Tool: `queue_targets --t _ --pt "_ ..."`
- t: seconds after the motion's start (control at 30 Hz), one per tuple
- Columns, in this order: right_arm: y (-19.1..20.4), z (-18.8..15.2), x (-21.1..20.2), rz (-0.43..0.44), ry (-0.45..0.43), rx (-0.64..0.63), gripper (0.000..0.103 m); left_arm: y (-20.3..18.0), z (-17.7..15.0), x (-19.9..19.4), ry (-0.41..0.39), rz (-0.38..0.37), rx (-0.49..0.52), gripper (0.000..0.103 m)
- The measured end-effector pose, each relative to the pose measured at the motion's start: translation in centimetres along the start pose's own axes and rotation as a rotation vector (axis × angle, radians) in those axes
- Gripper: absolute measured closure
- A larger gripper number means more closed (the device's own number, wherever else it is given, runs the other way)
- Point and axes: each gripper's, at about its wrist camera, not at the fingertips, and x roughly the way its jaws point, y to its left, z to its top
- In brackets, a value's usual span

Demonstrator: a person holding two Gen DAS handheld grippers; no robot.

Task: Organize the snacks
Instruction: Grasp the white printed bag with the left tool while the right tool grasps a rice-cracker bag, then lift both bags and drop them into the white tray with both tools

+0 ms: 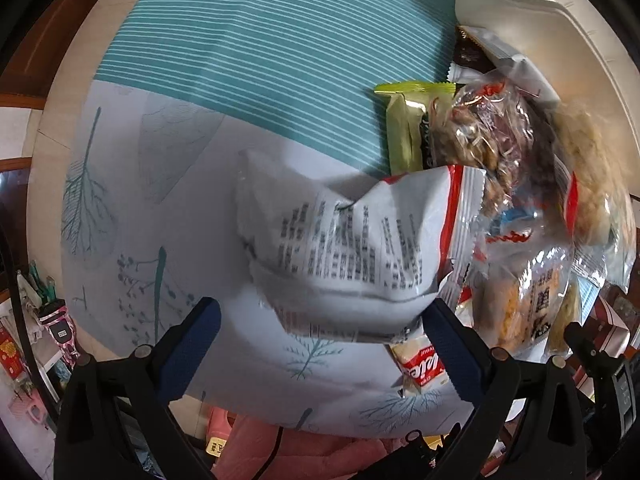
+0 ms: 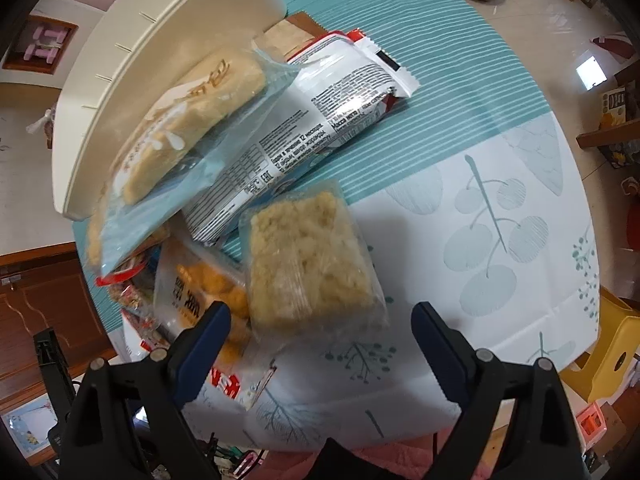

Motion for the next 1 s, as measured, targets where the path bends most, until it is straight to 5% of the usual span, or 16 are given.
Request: queue_targets --t 0.17,0.43,1.0 --pt "0.4 1.0 1.1 -0.015 0.008 -0.004 0.029 0.1 1.2 0.9 0.009 -0.013 -0.016 0.018" --pt "0.5 2.7 0.9 -0.037 -0.003 -0.036 0.039 0.1 1.1 0.7 -0.002 -0.04 -0.038 0.027" --pt "-1.3 -0.6 -4.7 0.023 -0.127 -0.103 0.042 0.7 -6.0 -7.7 -0.106 -0.06 -0.036 0.033"
